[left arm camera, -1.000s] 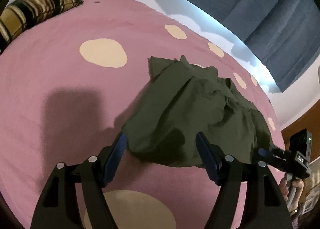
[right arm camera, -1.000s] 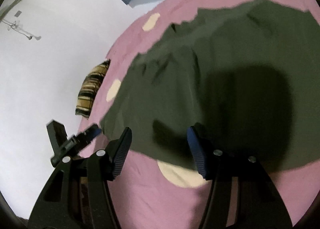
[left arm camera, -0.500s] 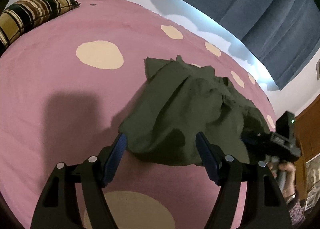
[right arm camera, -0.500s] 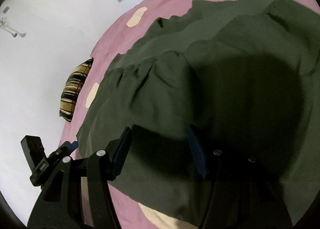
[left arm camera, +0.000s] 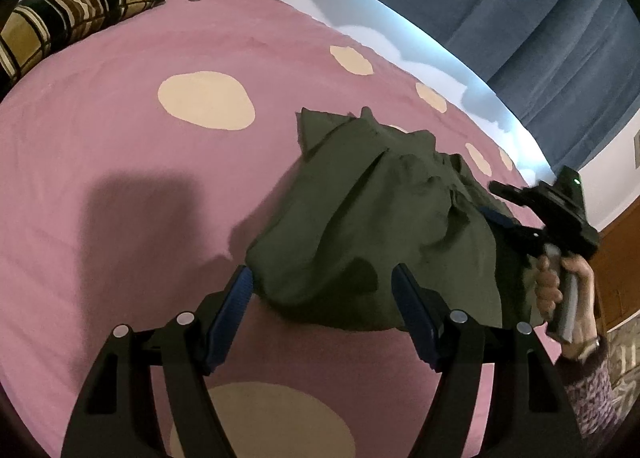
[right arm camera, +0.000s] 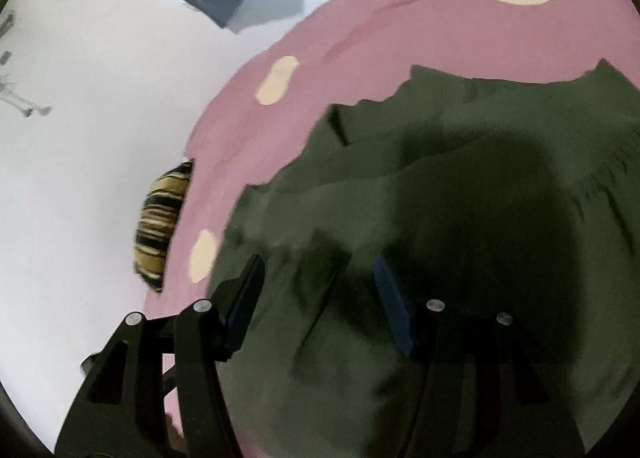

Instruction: Fold small clothes

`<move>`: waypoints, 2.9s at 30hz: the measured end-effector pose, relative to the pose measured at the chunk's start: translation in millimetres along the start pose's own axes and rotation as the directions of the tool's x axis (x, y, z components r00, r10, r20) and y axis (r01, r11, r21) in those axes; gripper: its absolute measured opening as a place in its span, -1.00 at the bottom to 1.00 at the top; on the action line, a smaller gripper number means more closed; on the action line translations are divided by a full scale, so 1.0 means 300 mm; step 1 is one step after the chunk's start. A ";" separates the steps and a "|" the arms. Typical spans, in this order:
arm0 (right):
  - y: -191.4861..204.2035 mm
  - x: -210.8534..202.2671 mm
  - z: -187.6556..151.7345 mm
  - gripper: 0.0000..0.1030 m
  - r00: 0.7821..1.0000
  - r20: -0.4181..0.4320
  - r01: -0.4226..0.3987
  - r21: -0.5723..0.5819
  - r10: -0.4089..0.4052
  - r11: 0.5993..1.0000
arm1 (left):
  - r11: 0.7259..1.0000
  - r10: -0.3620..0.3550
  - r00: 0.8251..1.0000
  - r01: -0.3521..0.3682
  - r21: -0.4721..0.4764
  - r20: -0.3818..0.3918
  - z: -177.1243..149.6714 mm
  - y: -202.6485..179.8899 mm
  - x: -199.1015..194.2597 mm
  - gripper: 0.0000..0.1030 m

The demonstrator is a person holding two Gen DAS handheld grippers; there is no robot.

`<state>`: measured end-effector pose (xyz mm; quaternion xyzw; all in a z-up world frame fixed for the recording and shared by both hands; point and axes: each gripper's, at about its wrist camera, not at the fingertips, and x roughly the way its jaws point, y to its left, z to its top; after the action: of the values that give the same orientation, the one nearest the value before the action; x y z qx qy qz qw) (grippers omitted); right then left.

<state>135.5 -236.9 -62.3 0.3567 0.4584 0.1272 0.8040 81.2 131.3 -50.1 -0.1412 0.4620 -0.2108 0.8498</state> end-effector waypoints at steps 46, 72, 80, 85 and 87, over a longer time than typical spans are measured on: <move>-0.029 -0.148 -0.487 0.05 0.998 0.016 -0.062 -0.048 0.063 0.997 | 0.917 -0.328 0.940 0.292 -0.272 -0.097 -0.035 0.102 0.027 0.51; -0.012 -0.152 -0.542 0.10 0.998 0.018 -0.057 -0.090 0.058 0.994 | 0.999 0.011 1.000 -0.010 -0.051 0.002 0.049 -0.185 0.133 -0.68; -0.046 -0.176 -0.545 0.09 0.992 0.044 -0.115 -0.097 0.120 0.989 | 0.991 0.041 0.994 -0.053 0.124 0.097 0.090 -0.407 0.050 -0.75; -0.067 -0.217 -0.542 0.09 0.986 0.035 -0.159 -0.062 0.161 0.985 | 0.959 0.047 0.987 -0.087 0.271 0.153 0.102 -0.611 0.018 -0.75; -0.077 -0.244 -0.548 0.09 0.986 0.033 -0.164 -0.048 0.165 0.985 | 0.938 0.047 0.983 -0.104 0.332 0.175 0.097 -0.696 0.011 -0.75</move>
<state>-43.5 -217.1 -84.2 0.3772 0.4096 0.1971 0.8069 59.9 -51.0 53.9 0.0084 0.3522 -0.2422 0.9040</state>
